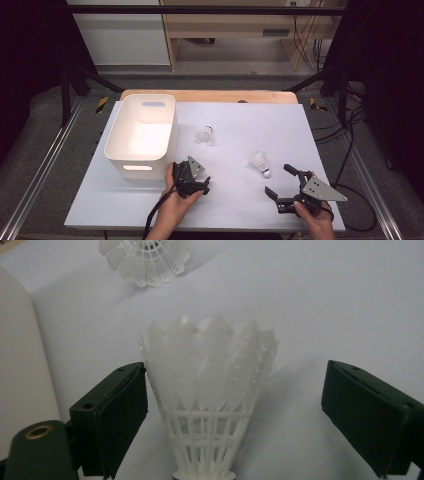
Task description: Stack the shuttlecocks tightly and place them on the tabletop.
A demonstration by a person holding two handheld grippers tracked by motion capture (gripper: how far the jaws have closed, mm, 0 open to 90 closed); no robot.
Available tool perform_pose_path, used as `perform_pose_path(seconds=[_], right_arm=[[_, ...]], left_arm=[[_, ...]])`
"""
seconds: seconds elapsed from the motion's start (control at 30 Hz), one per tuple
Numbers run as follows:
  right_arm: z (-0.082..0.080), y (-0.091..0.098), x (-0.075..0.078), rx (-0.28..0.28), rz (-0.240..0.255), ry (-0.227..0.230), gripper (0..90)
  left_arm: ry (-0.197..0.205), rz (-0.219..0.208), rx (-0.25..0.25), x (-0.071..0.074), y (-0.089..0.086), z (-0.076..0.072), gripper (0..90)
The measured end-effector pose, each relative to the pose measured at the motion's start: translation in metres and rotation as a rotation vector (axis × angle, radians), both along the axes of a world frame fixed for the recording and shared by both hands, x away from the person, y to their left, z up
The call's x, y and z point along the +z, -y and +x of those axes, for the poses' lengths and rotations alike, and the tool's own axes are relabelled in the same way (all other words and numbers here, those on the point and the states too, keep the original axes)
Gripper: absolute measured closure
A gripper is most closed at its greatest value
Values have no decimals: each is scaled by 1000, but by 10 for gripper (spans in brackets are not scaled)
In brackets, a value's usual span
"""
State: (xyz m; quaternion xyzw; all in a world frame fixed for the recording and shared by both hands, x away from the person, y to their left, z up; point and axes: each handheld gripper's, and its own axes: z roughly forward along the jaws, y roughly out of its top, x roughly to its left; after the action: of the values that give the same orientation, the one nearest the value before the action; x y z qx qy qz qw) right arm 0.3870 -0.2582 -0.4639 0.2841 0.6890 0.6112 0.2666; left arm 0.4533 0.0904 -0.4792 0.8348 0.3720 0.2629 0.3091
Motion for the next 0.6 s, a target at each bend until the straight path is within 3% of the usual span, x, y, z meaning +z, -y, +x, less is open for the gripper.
perform_pose_path(seconds=[0.1, 0.2, 0.3, 0.43, 0.6], right_arm=[[0, 0, 0, 5, -3, 5, 29], [0, 0, 0, 7, -1, 3, 29], [0, 0, 0, 7, 3, 2, 29], [0, 1, 0, 7, 5, 1, 29], [0, 2, 0, 8, 6, 2, 29]], left_arm=[[-10, 10, 8, -1, 2, 2, 120], [-47, -25, 18, -3, 1, 6, 122], [-69, -51, 19, -2, 0, 10, 188], [-83, -91, 4, 1, 0, 11, 359], [-83, -101, -30, 6, 0, 11, 462]])
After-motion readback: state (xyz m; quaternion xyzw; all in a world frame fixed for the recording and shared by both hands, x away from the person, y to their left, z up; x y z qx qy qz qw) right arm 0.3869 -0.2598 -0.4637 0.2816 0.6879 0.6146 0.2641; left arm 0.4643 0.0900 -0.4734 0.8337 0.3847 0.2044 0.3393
